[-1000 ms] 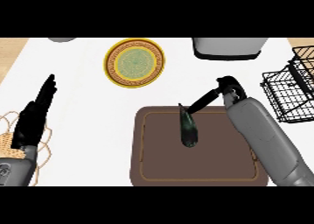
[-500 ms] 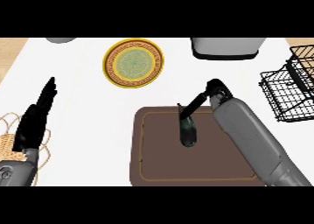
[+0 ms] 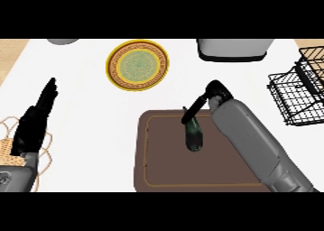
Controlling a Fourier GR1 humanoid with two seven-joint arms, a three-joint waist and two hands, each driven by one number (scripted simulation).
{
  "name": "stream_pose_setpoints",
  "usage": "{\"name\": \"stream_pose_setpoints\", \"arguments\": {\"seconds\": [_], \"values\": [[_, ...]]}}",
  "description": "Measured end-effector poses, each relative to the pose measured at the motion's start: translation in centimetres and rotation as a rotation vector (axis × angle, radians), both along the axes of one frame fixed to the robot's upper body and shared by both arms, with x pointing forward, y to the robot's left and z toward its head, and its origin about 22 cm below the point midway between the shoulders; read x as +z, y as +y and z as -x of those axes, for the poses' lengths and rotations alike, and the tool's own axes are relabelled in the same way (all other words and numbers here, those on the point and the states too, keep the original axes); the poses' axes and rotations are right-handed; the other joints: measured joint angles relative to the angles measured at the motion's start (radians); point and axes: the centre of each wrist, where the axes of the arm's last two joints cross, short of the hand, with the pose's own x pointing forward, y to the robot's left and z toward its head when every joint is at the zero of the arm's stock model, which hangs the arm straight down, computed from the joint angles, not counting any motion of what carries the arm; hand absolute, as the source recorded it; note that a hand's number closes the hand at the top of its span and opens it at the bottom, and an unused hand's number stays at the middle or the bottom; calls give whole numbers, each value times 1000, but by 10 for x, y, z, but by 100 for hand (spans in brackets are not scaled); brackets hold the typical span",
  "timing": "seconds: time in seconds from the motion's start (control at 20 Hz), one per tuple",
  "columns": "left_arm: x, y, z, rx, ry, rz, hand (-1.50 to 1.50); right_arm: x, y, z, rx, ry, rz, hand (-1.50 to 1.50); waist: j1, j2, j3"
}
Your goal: Pick the eggplant from the tray and place it in the tiered basket
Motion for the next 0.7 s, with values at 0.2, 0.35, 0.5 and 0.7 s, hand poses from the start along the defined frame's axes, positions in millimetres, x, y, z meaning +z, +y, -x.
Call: {"name": "stream_pose_setpoints", "arguments": {"seconds": [0.2,0.35,0.5,0.7], "values": [[-5,1,-1,-1,3,-1,0,-7,9,0,3,23,4,-150,-1,2,0],[-2,4,-2,-1,1,-1,0,-14,11,2,-3,45,-1,-150,-2,1,0],[1,3,0,-5,2,2,0,-22,12,5,-12,63,-2,-150,0,1,0],[1,-1,1,-1,0,0,0,-30,15,7,-20,76,-2,-150,1,2,0]]}}
